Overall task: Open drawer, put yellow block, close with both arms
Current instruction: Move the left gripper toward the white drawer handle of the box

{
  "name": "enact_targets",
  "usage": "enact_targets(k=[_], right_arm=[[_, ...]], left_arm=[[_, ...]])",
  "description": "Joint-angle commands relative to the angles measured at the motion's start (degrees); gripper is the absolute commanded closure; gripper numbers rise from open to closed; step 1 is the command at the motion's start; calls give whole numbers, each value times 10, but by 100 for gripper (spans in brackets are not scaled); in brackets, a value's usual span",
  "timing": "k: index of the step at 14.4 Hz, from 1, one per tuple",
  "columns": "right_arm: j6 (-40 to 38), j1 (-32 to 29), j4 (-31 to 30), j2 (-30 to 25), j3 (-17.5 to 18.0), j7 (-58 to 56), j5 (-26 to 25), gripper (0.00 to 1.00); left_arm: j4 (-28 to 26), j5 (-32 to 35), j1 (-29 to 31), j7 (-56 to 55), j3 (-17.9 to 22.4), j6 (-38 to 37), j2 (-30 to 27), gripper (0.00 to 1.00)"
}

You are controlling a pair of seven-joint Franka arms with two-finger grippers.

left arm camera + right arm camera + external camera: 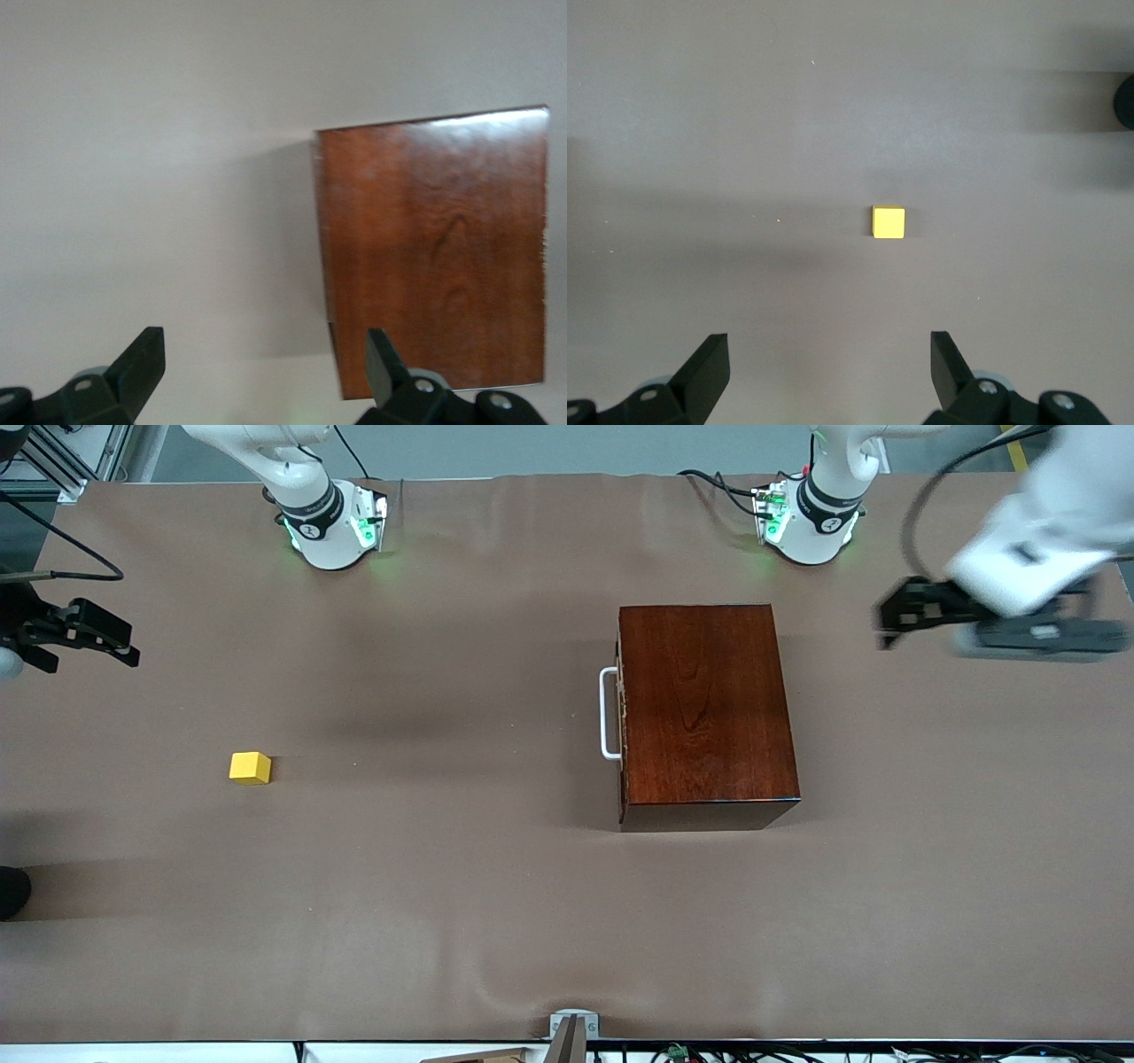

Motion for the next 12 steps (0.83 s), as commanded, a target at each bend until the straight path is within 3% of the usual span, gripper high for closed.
enact_targets(k=[1, 4, 9, 12], right_arm=[[0, -2, -7, -8, 1, 4, -3, 0], [0, -2, -6, -8, 1, 4, -3, 0], [0, -3, -6, -7, 0, 2, -4, 0], [0, -4, -5, -5, 0, 2, -5, 0]], left_arm=[[44, 49, -72, -92, -11, 2, 63, 0], [112, 59, -153, -187, -5, 29, 147, 0], [125, 60, -244, -287, 2, 120, 226, 0], [146, 60, -306, -377, 29, 158, 278, 0]])
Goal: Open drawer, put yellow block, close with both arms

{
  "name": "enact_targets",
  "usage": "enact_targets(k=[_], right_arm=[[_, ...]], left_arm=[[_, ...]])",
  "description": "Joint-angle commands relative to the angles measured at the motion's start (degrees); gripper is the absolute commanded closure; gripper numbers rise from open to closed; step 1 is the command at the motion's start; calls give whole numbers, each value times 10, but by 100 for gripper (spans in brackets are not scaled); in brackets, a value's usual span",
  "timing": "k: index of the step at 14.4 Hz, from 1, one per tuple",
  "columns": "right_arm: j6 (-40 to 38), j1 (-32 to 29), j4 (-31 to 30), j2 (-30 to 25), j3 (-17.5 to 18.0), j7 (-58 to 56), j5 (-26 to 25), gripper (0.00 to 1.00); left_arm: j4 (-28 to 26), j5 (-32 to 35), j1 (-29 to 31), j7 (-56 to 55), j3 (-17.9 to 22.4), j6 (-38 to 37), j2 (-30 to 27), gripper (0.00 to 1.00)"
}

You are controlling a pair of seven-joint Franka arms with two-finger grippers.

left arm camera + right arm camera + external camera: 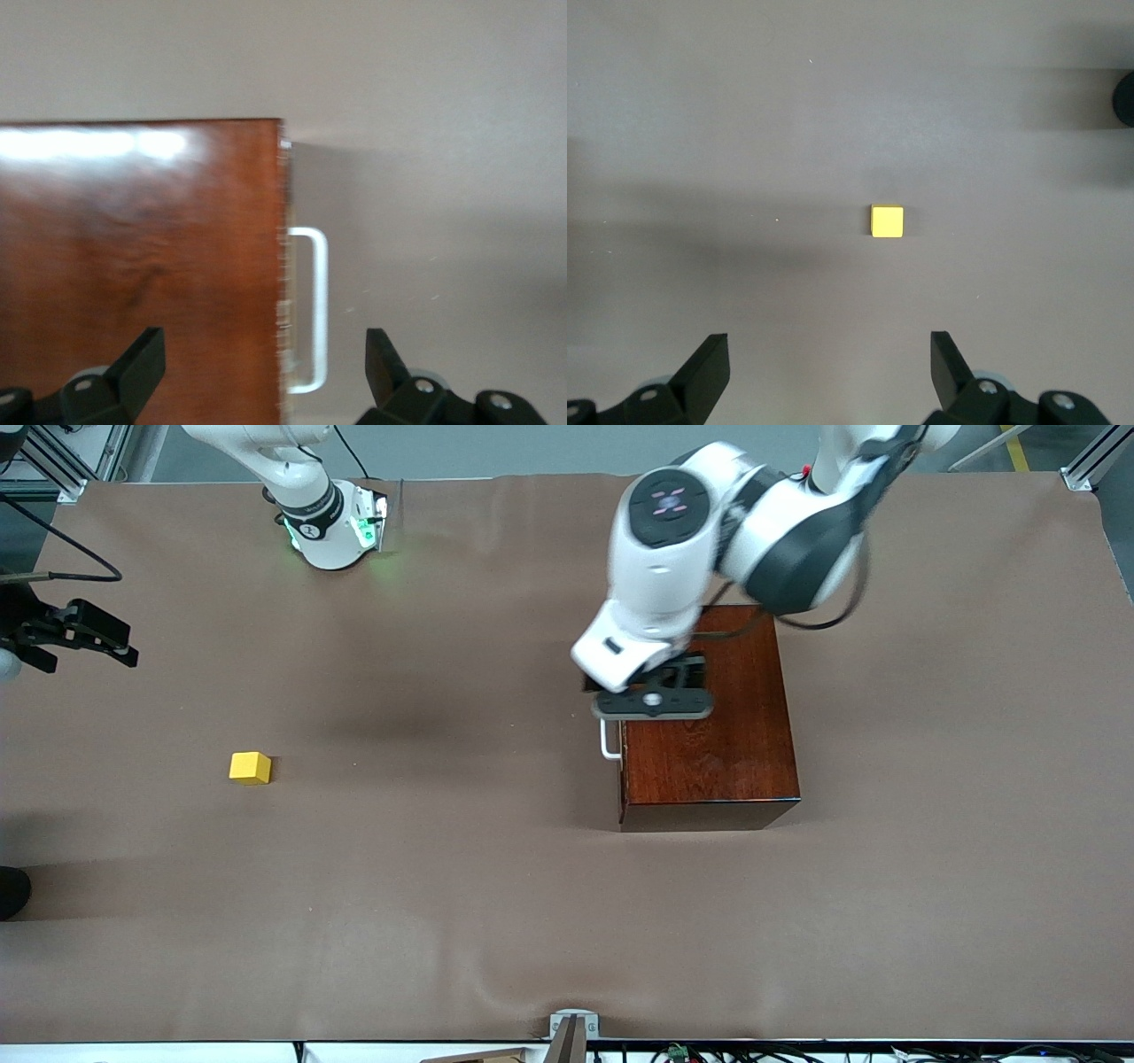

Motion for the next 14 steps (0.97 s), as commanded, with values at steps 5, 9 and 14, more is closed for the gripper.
enact_targets(k=[5, 9, 14], right_arm=[[0, -3, -4, -2, 1, 1, -10, 0], [0, -14, -5, 3, 1, 1, -10, 0], [0, -18, -5, 7, 0, 2, -9, 0]], left_arm=[[42, 14, -174, -95, 128, 50, 102, 0], [33, 30, -217, -94, 161, 43, 126, 0], [24, 62, -222, -93, 159, 19, 147, 0]])
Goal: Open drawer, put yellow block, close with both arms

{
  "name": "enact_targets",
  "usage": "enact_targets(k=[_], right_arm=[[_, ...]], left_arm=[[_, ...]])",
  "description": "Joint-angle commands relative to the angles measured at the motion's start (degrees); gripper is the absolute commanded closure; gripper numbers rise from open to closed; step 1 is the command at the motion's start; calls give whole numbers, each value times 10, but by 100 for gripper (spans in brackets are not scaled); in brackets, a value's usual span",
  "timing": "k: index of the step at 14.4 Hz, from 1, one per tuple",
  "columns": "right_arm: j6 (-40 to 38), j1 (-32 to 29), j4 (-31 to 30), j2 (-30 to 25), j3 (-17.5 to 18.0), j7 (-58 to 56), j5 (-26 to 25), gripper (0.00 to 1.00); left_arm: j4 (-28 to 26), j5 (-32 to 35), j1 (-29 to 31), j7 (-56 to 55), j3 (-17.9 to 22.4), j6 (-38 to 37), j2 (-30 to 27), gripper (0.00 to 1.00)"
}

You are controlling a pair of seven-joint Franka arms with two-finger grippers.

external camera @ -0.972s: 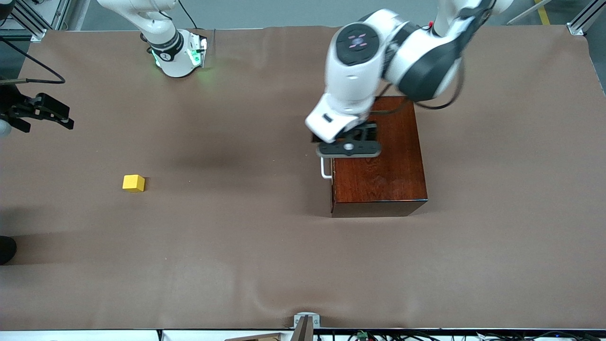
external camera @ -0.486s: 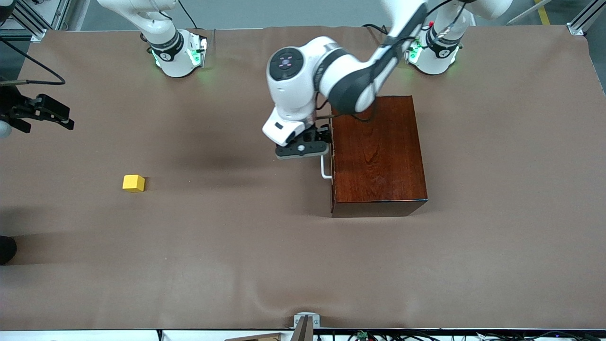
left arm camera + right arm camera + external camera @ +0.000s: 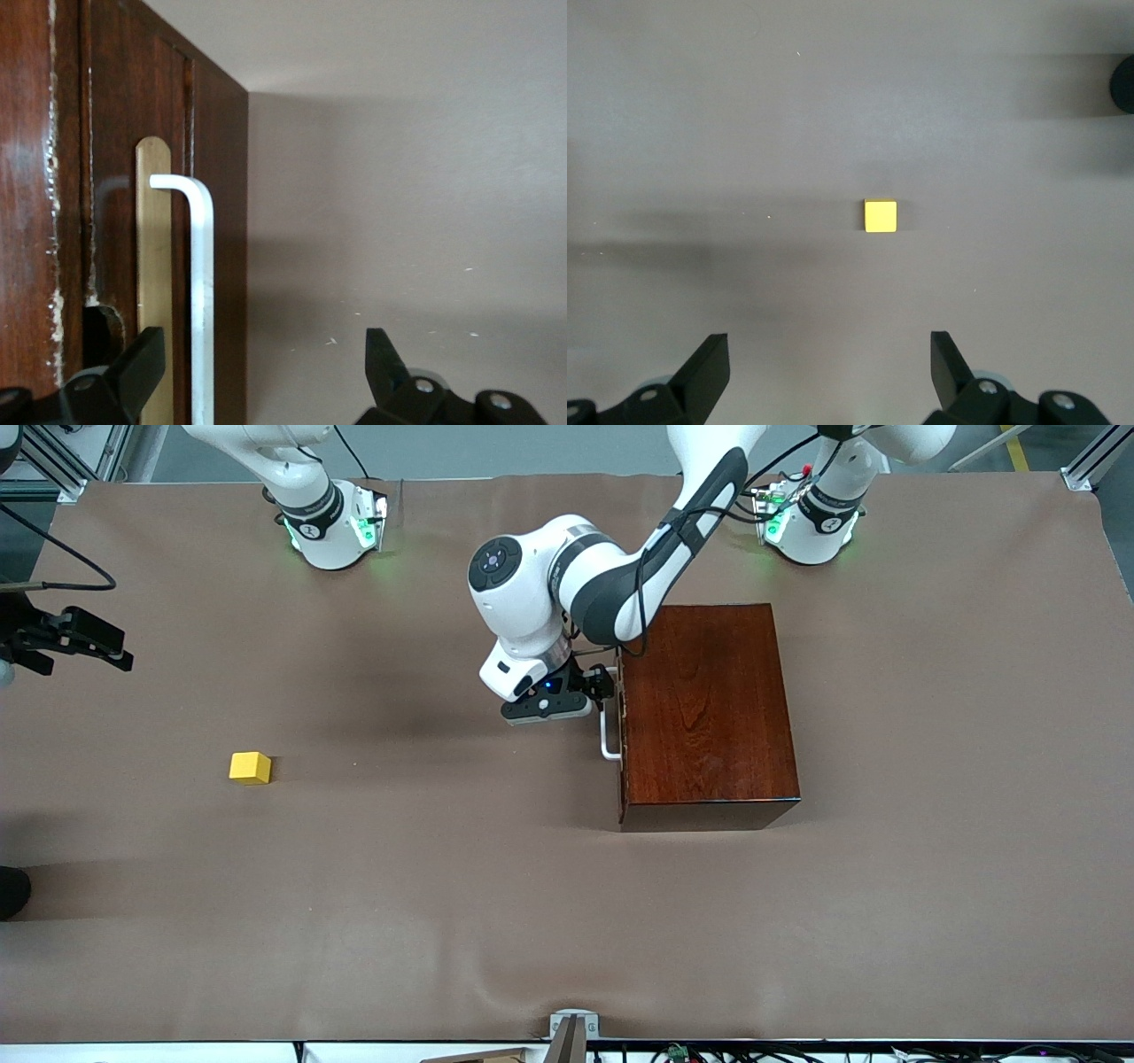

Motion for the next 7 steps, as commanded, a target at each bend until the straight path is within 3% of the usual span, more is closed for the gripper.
enact_targets(k=[1, 7], right_arm=[[0, -7, 1, 1, 5, 1, -9, 0], [7, -4, 2, 11, 6, 1, -2, 0]], left_arm=[[8, 18, -8, -3, 6, -14, 17, 0], [9, 15, -12, -42, 5, -14, 42, 0]])
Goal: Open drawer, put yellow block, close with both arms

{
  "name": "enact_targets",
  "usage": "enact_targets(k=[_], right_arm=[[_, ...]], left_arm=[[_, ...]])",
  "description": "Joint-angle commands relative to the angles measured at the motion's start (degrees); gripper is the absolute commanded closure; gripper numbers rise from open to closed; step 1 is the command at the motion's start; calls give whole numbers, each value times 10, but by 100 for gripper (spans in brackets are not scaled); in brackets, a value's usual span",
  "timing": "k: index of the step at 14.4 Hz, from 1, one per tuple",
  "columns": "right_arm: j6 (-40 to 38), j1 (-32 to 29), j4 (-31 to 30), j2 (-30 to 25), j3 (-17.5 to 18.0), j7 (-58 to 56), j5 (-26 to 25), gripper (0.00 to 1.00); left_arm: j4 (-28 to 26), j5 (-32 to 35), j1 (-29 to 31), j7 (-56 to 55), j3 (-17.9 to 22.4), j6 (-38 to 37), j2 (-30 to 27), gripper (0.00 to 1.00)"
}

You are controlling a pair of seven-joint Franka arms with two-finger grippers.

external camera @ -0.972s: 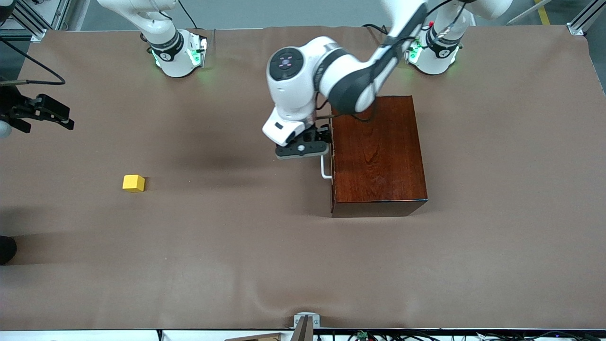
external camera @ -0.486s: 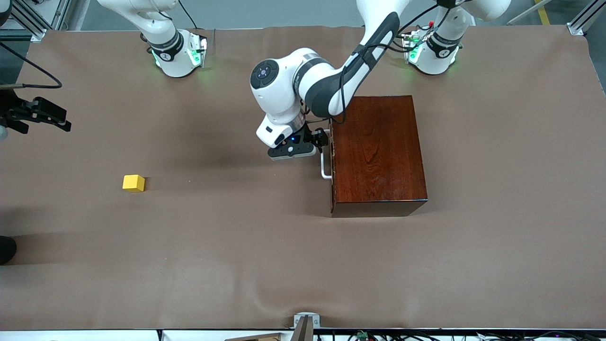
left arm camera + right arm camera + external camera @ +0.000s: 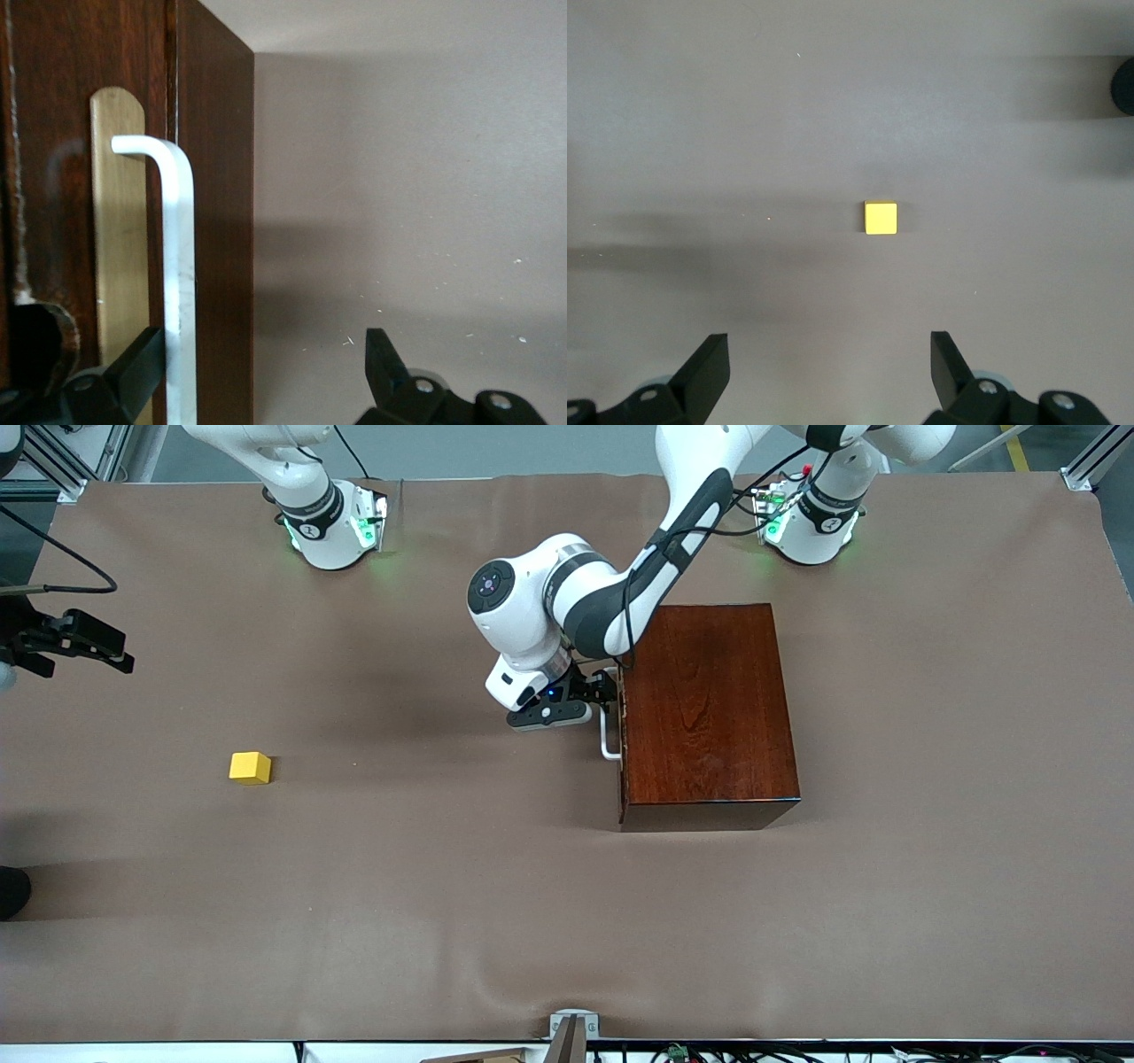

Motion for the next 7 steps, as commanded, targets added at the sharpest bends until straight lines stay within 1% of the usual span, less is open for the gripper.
enact_targets(k=[1, 4, 7], right_arm=[[4, -6, 3, 12, 4, 2, -1, 0], [3, -6, 3, 17, 4, 1, -1, 0], [3, -4, 2, 28, 4, 1, -2, 0]], left_arm=[[12, 14, -7, -30, 5, -8, 17, 0], [15, 11, -7, -48, 5, 0, 19, 0], [16, 9, -9, -55, 4, 41, 19, 0]])
